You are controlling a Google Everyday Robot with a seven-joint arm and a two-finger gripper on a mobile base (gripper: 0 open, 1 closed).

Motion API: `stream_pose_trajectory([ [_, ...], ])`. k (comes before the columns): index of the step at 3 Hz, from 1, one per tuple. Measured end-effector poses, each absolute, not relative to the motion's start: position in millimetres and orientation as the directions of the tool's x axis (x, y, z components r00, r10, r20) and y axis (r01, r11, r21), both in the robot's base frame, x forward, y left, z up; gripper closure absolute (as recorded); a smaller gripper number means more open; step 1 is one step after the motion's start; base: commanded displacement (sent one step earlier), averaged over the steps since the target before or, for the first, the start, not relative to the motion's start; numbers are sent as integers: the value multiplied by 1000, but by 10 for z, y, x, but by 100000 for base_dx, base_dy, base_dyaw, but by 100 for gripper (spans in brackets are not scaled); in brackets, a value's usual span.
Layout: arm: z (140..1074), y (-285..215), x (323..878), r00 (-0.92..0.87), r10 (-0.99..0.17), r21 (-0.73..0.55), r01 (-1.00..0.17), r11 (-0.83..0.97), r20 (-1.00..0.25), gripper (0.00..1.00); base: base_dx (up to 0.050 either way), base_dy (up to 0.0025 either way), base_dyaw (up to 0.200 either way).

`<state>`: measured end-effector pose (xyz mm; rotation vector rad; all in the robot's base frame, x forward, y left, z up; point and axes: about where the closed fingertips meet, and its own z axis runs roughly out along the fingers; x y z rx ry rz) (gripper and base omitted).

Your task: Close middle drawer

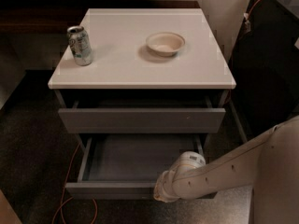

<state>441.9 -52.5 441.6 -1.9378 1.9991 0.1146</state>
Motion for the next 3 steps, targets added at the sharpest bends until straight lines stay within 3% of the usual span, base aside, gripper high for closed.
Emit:
stream_pose_trajectory([
  [3,4071,-650,4877,13,-962,-270,-961,64,-273,100,0,0,0],
])
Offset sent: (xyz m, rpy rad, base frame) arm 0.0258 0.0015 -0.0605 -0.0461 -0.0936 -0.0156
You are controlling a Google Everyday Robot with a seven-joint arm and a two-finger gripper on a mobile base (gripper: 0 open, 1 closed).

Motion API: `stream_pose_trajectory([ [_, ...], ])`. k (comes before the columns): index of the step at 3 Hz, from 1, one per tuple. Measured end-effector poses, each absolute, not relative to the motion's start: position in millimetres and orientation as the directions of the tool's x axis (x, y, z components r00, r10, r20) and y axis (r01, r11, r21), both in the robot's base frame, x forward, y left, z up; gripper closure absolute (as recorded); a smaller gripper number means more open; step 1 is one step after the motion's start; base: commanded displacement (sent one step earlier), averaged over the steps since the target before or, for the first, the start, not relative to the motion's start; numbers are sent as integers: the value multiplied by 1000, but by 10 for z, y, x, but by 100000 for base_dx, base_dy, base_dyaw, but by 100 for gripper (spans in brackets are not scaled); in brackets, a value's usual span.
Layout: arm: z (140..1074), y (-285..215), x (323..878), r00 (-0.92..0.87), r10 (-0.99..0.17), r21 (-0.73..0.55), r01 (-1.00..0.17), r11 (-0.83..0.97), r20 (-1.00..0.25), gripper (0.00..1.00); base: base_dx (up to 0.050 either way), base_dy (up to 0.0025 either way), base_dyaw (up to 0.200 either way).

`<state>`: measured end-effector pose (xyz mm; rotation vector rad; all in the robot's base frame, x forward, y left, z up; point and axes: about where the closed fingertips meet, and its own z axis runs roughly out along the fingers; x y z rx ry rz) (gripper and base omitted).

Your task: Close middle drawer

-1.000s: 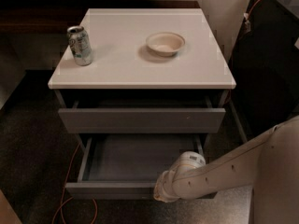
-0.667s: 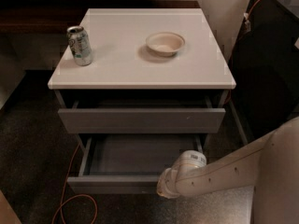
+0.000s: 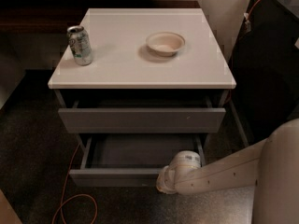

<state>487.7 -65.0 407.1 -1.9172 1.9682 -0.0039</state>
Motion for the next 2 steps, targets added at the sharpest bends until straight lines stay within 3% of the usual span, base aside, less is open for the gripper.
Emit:
stream_pose_trajectory([
  [2,3986,-699,5164,15,-955,-324,-942,86,-297,100,0,0,0],
])
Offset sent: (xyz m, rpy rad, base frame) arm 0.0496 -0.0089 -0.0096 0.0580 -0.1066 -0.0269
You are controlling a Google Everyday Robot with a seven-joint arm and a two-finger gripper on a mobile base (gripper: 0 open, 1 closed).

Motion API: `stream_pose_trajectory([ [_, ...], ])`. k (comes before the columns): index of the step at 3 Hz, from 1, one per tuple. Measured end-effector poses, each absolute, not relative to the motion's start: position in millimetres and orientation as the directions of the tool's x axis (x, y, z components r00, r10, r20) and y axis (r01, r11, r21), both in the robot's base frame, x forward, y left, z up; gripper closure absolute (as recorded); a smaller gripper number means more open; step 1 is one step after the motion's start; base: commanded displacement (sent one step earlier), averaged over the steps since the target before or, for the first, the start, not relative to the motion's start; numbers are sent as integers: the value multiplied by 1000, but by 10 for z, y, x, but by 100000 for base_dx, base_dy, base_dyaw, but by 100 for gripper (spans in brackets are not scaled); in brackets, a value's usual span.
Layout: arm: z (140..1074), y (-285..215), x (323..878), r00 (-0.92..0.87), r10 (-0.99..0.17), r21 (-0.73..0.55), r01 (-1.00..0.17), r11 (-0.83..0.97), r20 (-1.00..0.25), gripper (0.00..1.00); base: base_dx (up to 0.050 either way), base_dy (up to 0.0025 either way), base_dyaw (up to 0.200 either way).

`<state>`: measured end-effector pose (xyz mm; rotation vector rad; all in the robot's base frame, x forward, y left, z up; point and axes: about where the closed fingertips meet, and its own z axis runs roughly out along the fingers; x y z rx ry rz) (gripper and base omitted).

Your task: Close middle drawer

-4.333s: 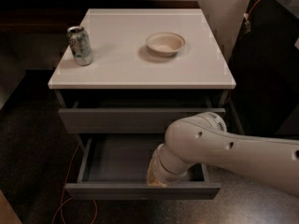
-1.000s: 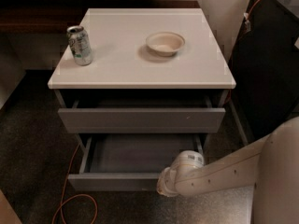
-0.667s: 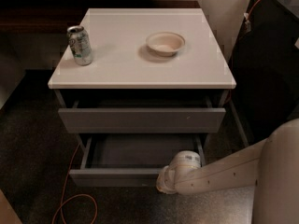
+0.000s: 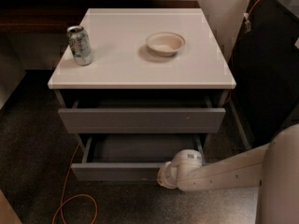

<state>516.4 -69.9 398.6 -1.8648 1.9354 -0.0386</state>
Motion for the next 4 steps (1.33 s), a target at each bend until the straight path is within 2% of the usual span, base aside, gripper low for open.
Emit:
stream_pose_trajectory([
  [4,4022,-720,5846,45,-932,-396,-912,109,-359,100,0,0,0],
])
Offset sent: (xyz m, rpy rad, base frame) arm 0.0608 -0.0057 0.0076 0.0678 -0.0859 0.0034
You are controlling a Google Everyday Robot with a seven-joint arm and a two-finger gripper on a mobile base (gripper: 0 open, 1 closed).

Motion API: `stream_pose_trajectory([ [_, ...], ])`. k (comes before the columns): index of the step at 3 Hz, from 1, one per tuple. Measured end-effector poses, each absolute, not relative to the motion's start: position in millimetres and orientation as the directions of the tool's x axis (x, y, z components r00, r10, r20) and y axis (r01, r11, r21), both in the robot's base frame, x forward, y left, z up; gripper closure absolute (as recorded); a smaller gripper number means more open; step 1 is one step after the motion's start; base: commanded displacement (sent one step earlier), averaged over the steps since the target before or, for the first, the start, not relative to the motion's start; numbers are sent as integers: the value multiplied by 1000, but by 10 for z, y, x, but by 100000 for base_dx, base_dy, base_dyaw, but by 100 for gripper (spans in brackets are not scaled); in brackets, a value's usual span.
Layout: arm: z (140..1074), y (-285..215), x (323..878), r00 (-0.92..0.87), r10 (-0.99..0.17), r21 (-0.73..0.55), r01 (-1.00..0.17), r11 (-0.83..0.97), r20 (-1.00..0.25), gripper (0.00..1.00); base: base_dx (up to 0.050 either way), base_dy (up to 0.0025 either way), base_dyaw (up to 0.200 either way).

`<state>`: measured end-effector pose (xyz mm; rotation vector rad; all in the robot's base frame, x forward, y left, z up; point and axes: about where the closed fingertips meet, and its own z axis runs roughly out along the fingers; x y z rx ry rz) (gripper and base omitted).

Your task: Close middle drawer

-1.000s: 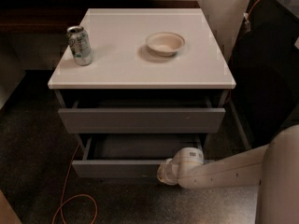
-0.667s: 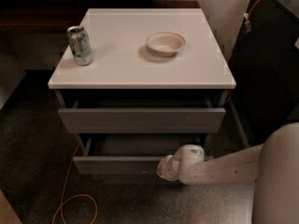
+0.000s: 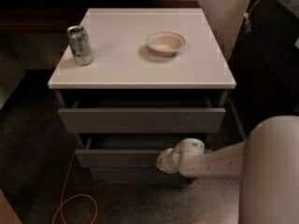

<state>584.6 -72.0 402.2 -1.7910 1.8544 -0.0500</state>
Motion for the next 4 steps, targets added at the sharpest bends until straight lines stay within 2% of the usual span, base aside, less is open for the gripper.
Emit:
stream_pose_trajectory([
  [4,4018,-839,6283,41,-928,-413,-902,124,-369,100,0,0,0],
])
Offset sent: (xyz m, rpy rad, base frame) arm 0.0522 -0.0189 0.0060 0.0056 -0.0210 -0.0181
